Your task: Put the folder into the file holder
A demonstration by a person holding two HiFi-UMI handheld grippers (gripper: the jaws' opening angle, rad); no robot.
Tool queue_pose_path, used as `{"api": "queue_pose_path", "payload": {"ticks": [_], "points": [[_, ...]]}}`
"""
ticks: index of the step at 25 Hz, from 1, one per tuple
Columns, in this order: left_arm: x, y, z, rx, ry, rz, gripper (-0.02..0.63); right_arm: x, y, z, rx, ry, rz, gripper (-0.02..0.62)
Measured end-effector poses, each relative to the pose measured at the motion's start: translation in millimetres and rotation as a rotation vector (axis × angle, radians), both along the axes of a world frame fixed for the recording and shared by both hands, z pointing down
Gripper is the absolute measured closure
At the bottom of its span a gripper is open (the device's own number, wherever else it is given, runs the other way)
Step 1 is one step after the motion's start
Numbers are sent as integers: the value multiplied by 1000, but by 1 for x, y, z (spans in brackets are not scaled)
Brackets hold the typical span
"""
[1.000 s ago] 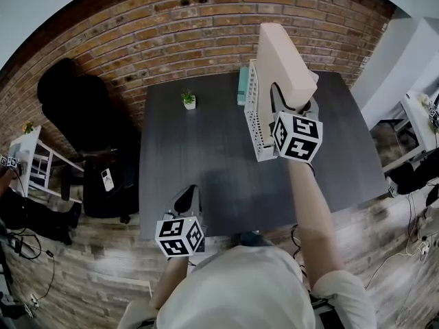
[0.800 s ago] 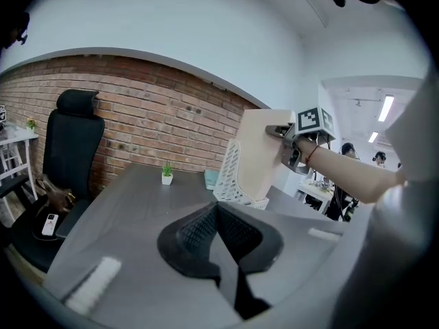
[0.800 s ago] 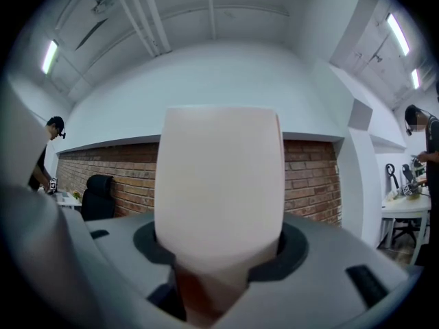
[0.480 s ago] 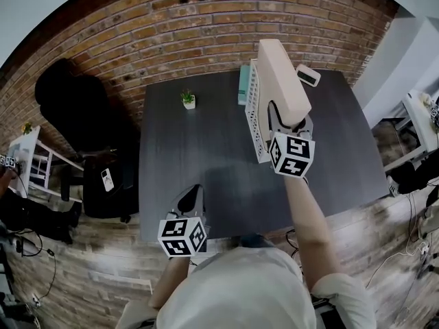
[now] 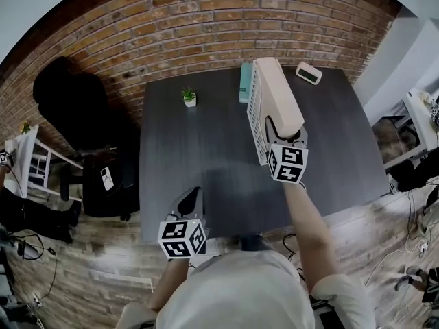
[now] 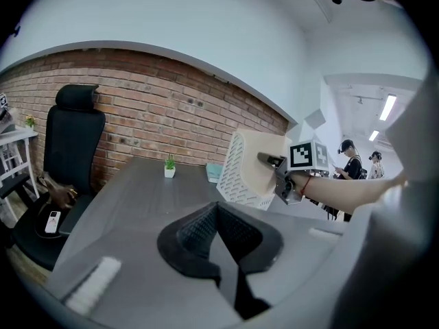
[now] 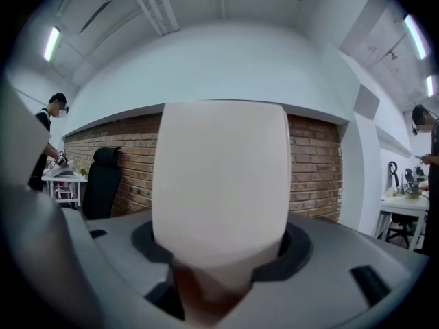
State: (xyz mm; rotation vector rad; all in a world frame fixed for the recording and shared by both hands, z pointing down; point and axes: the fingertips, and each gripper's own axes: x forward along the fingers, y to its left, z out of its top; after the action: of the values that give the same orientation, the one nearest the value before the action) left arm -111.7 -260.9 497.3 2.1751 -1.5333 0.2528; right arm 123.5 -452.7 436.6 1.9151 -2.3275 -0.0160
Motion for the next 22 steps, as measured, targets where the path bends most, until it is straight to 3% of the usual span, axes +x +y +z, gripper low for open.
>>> {"api": "queue_pose_path", "payload": {"ticks": [7,8,16,22], "points": [[5,20,-1,6,9,45,595,1,4,5,-46,34,20,263],[5,25,-1,8,12,51,595,3,9,6,-58,41,29,230],[0,72,3,22,18,75,595,-1,105,24,-98,13,34,220],[-10,112,2,48,-1,80,595,-22,200,29,-113,16,-20,337]]}}
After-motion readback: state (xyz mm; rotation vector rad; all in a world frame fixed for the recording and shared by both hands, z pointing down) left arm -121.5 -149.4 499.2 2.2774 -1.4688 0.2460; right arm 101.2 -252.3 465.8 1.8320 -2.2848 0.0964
